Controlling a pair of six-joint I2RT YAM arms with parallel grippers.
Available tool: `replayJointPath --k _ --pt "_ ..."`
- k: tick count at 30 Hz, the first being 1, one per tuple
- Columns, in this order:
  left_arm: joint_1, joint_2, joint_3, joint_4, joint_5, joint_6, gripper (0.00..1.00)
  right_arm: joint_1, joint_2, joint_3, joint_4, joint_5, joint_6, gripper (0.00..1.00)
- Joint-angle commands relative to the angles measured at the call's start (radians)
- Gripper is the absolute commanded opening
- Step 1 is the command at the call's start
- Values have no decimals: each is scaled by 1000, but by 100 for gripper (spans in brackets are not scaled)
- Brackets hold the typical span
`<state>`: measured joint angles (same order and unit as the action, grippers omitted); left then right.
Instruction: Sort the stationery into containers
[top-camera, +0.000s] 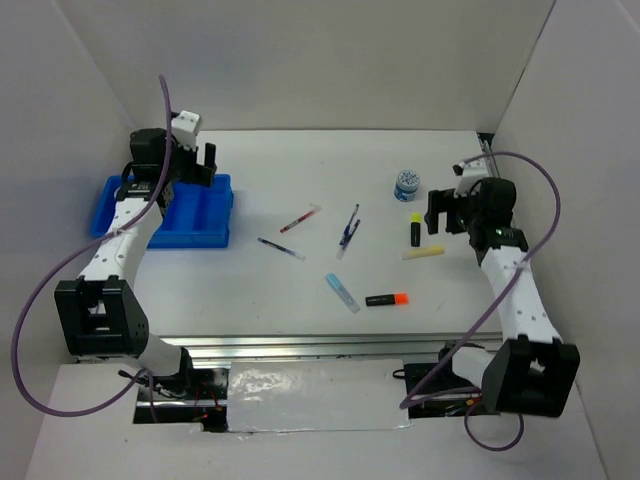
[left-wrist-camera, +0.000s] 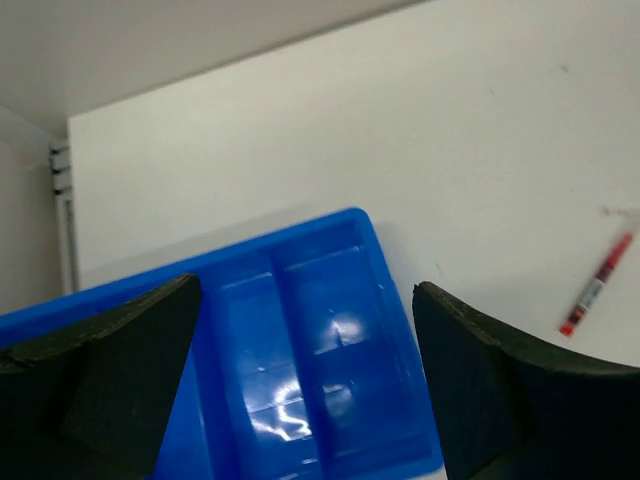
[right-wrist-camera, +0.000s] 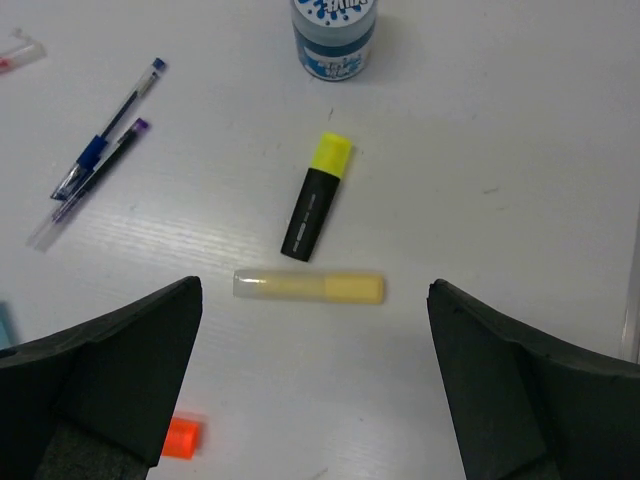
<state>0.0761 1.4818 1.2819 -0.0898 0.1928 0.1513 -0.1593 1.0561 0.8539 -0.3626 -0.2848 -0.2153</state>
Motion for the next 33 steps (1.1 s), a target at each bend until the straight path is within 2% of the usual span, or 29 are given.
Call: replayJointPath --k 1,3,6,8,9,15,24,32,33 --pt "-30 -26 -21 -69 -1 -27 99 67 169 131 111 58 56 100" --pt "-47 -29 -19 -91 3 -47 99 86 263 238 106 72 67 100" --pt "-56 -32 -12 -148 16 -56 99 101 511 425 39 78 86 100" --pt "-56 -47 -33 -156 8 -65 99 102 594 540 -9 69 103 100" --pt "-56 -54 -42 -151 8 -64 99 103 667 566 -16 68 105 100" --pt "-53 -49 -85 -136 -19 -61 99 118 879 735 -65 64 119 100" --pt "-38 3 -76 -136 -4 -98 99 153 1024 832 -75 81 120 100" --pt "-32 15 -79 -130 -10 -94 99 181 1116 913 -67 162 126 100" --pt "-29 18 -79 -130 -10 -94 99 181 1122 922 -75 164 125 96"
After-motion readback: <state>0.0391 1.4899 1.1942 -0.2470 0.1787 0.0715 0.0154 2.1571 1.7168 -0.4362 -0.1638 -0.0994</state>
